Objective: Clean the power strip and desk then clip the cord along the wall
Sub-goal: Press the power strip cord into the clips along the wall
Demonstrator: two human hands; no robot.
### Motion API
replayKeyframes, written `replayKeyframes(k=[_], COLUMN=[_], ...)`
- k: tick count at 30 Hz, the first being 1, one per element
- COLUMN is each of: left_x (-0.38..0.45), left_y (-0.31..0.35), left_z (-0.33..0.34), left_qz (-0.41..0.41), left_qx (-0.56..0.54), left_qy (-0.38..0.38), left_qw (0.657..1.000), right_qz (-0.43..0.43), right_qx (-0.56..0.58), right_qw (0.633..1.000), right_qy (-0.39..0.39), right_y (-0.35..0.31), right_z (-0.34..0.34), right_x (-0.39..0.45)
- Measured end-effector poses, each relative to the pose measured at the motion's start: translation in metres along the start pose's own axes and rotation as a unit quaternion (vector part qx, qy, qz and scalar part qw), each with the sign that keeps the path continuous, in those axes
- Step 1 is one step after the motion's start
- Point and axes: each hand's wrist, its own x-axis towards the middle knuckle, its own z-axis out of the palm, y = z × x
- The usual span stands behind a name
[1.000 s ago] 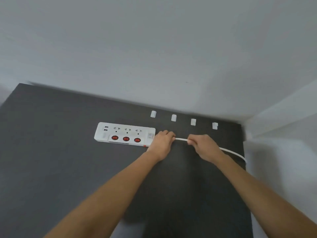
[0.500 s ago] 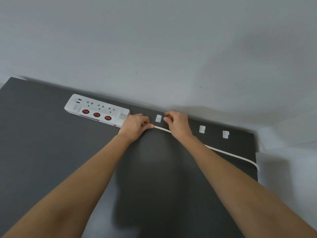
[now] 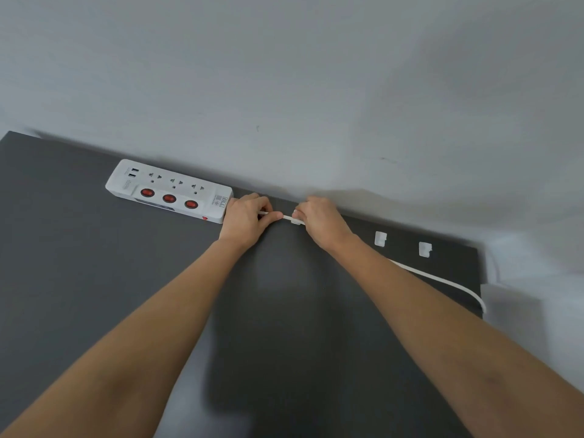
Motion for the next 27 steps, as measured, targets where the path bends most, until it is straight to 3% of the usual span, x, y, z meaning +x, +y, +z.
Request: replayKeyframes(k=[6,16,19,21,23,27], left_x=[0.002,0.006,0.002,0.003,0.006,0.009], left_y=[0.001,0.005,0.018,0.035,0.052,0.066], left_z=[0.002,0.007,0.014,0.024,0.036,0.051], left_qz=[-0.011,-0.003,0.054,0.119,0.148,0.116], left_qx=[0.004,0.027,0.03,0.025,0.03,-0.013], left_qy=[0.001,0.017,0.026,-0.008,-0.071,-0.122], left_qw=[1.0,0.999,0.998,0.993,0.986,0.986], right_qz=[-0.021,-0.032,0.018,0.071,0.096,0.08], right_qx=[-0.014,0.023,0.095,0.106,0.114,0.151], right_qw=[0.999,0.999,0.992,0.985,0.984,0.982], right_qy=[0.034,0.007,0.081,0.12,0.095,0.084], right_y=[0.003,0.008,0.034,0.058,0.072,0.074], right_z=[0.005,-0.005,-0.013,-0.017,-0.019,-0.015], right_x=[0.0,-0.007,-0.023,-0.038,-0.052,-0.059])
